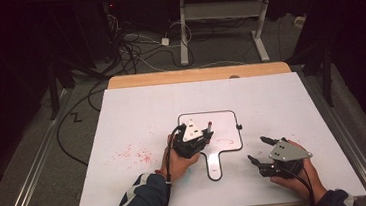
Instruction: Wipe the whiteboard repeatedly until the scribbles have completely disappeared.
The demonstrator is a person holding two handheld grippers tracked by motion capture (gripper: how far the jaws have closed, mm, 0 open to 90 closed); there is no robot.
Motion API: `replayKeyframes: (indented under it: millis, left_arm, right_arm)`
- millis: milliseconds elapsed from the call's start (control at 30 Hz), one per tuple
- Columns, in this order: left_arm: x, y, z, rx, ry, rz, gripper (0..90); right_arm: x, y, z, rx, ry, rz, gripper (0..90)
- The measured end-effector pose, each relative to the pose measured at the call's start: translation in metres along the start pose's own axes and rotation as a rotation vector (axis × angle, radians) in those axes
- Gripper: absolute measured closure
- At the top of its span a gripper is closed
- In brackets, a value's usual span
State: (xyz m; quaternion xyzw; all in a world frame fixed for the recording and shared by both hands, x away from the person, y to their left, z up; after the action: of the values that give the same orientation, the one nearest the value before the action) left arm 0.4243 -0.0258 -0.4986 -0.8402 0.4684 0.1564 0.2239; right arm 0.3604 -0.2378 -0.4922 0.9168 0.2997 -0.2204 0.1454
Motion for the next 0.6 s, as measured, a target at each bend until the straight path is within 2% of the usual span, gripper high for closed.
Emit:
replayKeyframes:
  millis: [133,400,600]
  left_arm:
    - [0.012,0.008,-0.009,0.009,0.013,0.011,78.9]
    - [0.046,0.033,-0.035,0.035,0.036,0.038,78.9]
    - [0.063,0.040,-0.048,0.034,0.040,0.050,78.9]
  right_arm:
    - [0.000,0.000,0.001,0.000,-0.004,0.002,28.4]
    - [-0.001,0.002,0.001,0.004,0.001,0.001,28.3]
    - [-0.003,0.004,0.000,0.002,0.002,0.007,28.4]
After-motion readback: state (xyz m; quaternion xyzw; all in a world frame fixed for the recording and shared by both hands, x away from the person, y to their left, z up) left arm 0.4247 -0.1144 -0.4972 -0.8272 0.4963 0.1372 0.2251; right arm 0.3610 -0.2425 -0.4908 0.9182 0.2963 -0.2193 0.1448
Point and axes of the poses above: each handheld gripper's, and its own axes: x roughly forward along the jaws, z roughly out of its underside, y roughly to its right, the point moved 7 cm from there along x, roughly forward along the jaws, and after that the axes turned 13 degrees about x, right-handed, at the moved point
